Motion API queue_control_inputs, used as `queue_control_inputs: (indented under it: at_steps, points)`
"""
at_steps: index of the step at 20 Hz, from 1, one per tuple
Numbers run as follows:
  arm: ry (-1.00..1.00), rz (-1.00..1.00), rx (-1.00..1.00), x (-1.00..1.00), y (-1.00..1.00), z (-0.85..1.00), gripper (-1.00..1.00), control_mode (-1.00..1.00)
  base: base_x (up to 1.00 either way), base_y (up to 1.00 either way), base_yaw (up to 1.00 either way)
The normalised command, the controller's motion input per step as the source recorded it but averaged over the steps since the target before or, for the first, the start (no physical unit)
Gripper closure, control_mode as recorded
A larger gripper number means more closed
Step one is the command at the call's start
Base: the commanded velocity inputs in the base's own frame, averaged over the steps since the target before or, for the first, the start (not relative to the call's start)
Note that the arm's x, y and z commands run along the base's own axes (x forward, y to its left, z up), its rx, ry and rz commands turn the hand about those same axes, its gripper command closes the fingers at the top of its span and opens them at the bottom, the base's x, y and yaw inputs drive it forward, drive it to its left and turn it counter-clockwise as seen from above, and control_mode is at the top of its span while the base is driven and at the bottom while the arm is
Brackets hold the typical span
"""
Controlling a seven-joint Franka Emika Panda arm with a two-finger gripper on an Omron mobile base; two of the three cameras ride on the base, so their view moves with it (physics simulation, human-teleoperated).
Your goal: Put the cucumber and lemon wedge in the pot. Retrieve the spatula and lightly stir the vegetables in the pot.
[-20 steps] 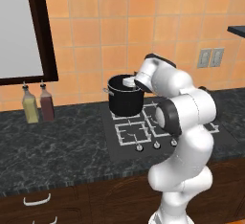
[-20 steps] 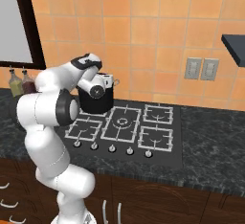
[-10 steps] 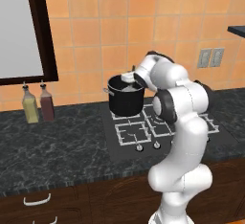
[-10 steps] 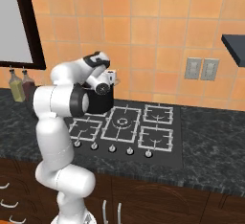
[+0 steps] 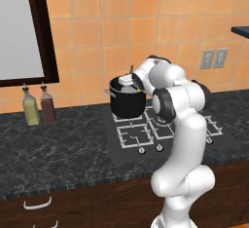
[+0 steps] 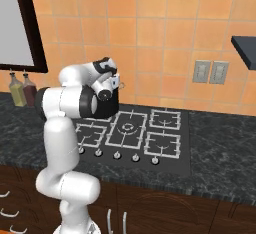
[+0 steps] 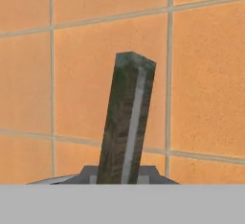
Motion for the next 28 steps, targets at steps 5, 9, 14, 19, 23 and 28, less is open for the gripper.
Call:
queue_control_inputs:
  at_steps: [5,9,14,19,23,28]
  points:
    - [0.30,0.03,0.10,-0.26,0.14,-0.37,1.00,-1.00,0.00,0.00,0.00]
    - [0.37,0.03,0.16,-0.31,0.03,-0.02,1.00,-1.00,0.00,0.00,0.00]
    - [0.21,0.00,0.20,-0.04,-0.16,0.06,1.00,-1.00,0.00,0.00,0.00]
    - [0.10,0.00,0.15,0.01,-0.49,-0.14,1.00,-1.00,0.00,0.00,0.00]
    - [-0.04,0.00,0.00,0.38,-0.33,-0.33,1.00,-1.00,0.00,0.00,0.00]
    - [-0.26,0.03,-0.04,0.52,-0.05,-0.18,1.00,-1.00,0.00,0.00,0.00]
